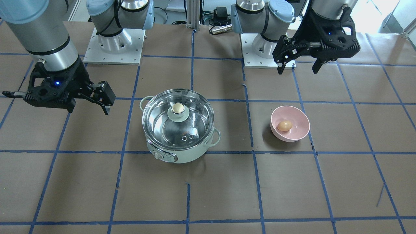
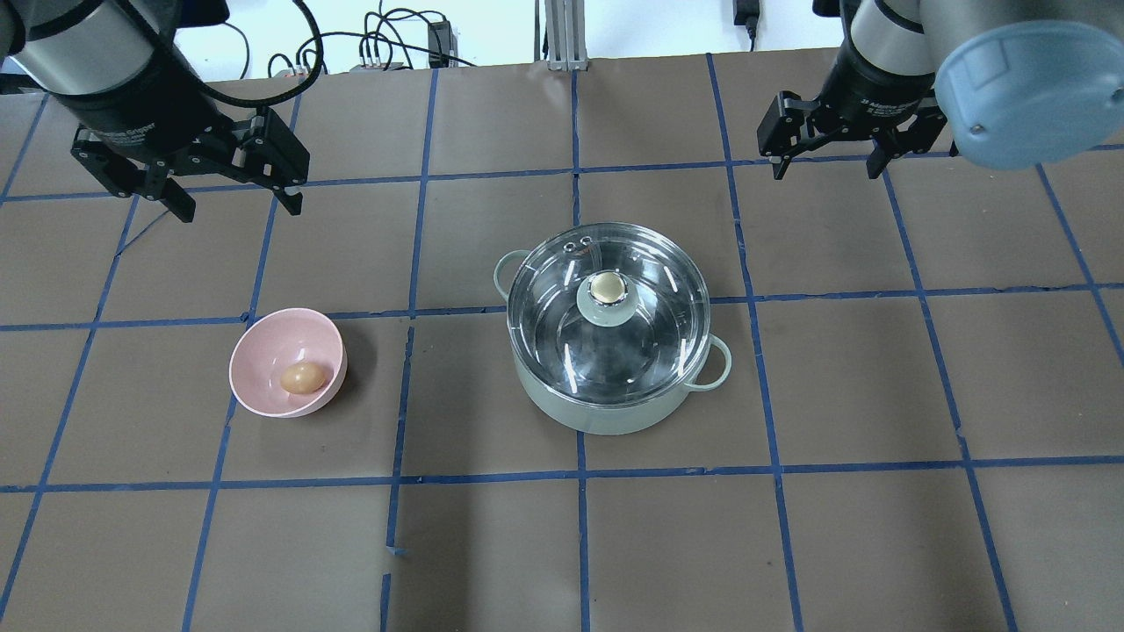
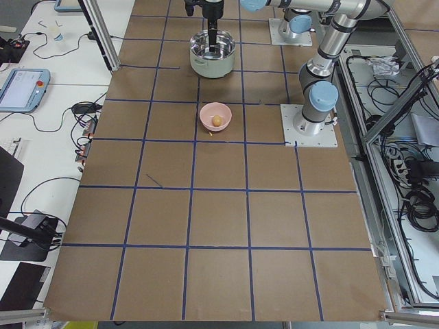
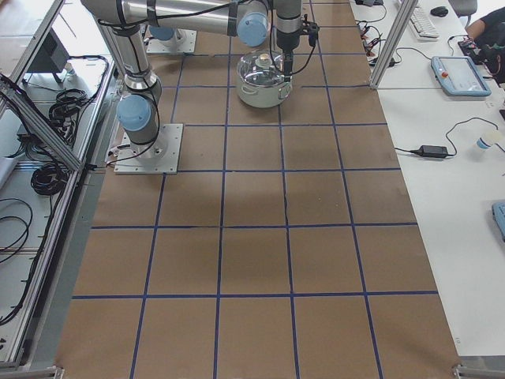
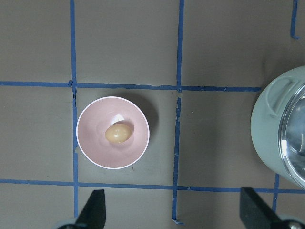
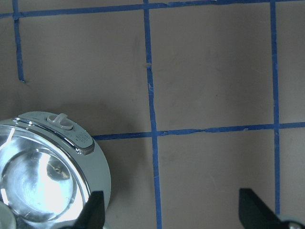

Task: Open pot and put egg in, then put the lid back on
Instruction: 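Lower the left gripper toward the egg while the right descends to the lid knob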

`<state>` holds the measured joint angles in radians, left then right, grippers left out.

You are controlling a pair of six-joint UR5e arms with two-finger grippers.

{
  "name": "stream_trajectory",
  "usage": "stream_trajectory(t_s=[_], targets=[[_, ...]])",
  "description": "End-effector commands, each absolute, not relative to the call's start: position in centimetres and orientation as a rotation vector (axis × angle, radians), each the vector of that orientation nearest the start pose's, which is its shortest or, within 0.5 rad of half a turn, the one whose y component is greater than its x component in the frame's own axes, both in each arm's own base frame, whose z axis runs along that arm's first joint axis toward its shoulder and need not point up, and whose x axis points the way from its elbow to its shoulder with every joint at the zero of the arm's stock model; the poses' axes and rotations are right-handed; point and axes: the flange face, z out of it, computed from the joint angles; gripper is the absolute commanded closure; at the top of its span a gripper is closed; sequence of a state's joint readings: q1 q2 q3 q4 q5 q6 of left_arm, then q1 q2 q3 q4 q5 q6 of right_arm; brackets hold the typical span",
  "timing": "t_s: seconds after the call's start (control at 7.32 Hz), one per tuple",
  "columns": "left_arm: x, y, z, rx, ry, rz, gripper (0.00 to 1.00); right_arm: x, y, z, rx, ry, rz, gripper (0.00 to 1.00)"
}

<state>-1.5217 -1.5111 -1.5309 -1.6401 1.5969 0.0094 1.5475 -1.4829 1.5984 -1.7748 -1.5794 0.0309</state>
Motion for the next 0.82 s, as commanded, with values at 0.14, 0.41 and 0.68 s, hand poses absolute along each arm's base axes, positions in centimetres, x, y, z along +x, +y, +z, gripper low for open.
stream_trajectory(t_s=[0.14, 0.41, 0.68], targets=[[-10.8, -47.2, 52.4, -0.051, 3.113, -0.032, 0.00, 13.9, -53.7, 45.3, 0.145, 3.139, -0.155, 0.00], [-10.2, -46.8, 51.1, -0.015, 3.106, 0.008, 0.00, 18.9, -53.6, 44.2, 0.226, 3.120, -0.183, 0.00], [-8.1, -48.0, 48.4, -0.031, 3.108, -0.011, 0.00, 22.8, -53.7, 43.0, 0.298, 3.091, -0.223, 0.00]])
